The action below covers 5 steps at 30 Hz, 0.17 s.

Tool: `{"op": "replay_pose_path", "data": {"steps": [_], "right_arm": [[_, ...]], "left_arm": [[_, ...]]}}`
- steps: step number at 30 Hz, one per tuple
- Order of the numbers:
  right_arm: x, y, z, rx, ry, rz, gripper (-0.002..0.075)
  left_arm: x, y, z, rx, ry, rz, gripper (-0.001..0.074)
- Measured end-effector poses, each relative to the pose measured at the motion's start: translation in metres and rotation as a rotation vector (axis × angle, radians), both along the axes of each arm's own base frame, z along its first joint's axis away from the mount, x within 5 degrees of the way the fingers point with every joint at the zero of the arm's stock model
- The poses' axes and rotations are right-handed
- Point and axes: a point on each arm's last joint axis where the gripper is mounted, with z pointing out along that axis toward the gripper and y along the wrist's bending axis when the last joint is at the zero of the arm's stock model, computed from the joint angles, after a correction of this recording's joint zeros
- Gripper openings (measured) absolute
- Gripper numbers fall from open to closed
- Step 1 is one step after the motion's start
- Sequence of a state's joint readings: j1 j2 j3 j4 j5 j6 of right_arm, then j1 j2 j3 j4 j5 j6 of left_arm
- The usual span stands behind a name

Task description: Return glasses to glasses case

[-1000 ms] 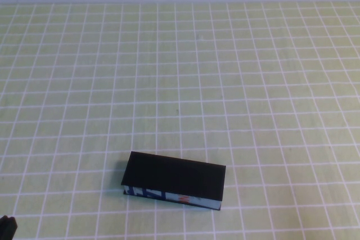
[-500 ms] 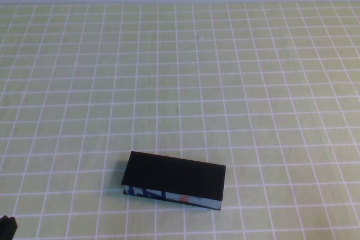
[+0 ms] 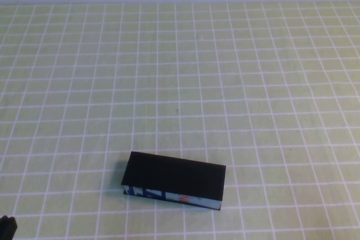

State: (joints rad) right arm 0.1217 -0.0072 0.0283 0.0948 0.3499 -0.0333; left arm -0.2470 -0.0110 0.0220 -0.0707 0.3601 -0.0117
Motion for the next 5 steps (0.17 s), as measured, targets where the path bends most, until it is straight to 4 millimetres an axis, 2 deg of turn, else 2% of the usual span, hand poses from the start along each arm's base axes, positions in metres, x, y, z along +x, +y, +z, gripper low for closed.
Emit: {"op": "replay_pose_path", "data": {"steps": [5], "right_arm": [[0.0000,0.0002,0.0000,0.006,0.001,0.000,-0.0018]], "left_arm": [[0.0000,0.0000,0.0000,0.000,0.000,0.000,-0.0003]]}}
